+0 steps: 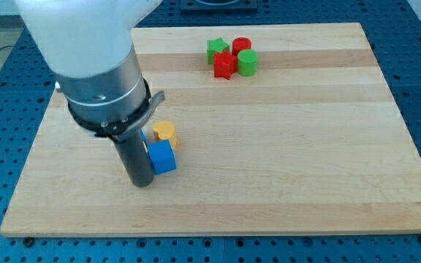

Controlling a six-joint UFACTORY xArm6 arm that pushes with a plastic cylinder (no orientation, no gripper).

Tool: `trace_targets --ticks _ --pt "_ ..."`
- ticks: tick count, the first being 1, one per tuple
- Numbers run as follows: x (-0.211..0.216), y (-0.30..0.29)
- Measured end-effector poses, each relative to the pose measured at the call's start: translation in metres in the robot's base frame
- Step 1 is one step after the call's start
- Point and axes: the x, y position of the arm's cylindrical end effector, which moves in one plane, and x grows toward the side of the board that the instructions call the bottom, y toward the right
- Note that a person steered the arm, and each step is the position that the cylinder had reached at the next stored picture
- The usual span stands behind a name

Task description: Move the blue cube to the center of the board

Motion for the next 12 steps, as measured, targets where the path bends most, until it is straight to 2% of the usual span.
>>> trace_targets --ticks 2,4,5,6,7,9,11,12 --pt "-0.019 0.007" --pt "-0.030 0.094" --pt "-0.025 0.096" --pt "0.009 0.102" --pt "0.008 0.130" --pt "-0.070 0.113" --pt "-0.109 0.107" --pt "-0.112 0.107"
